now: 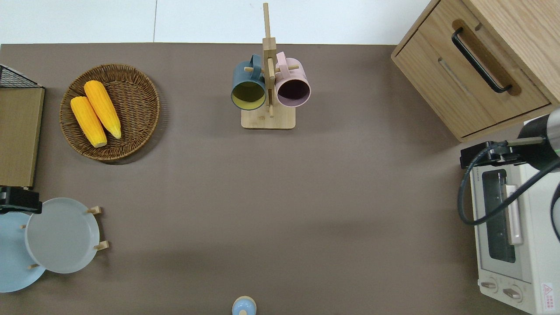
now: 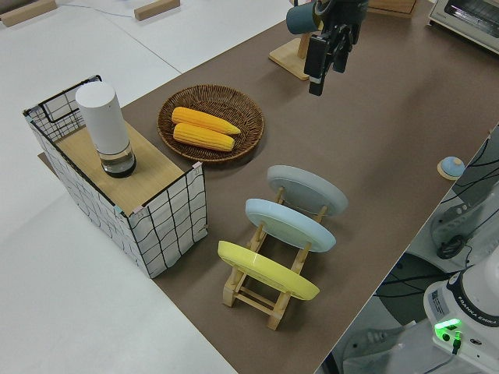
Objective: Pick gray plate from low plate rack and place it on table with left arm
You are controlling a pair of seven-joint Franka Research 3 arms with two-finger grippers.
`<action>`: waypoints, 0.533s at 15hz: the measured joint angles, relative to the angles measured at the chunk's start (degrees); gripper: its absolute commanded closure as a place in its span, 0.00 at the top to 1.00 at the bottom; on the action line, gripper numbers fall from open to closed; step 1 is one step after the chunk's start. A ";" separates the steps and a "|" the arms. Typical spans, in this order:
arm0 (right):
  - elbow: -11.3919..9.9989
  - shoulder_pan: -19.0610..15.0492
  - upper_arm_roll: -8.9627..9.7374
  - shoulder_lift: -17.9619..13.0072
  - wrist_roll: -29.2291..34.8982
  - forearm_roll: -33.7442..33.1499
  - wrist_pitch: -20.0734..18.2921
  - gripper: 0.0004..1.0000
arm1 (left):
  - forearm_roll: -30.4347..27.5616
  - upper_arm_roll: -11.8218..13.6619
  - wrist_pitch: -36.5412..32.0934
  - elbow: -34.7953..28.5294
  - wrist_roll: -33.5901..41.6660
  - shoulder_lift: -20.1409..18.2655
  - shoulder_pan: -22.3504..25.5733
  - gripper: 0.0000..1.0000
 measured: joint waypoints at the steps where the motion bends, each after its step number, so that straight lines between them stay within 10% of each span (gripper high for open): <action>1: 0.00 0.00 0.00 0.00 0.00 0.00 0.00 0.98 | 0.92 -0.04 0.63 -1.08 0.01 -0.28 0.00 1.00; 8: 0.00 0.00 0.00 0.00 0.00 0.00 0.00 0.98 | 3.67 0.44 11.65 -15.58 0.03 -6.28 0.48 1.00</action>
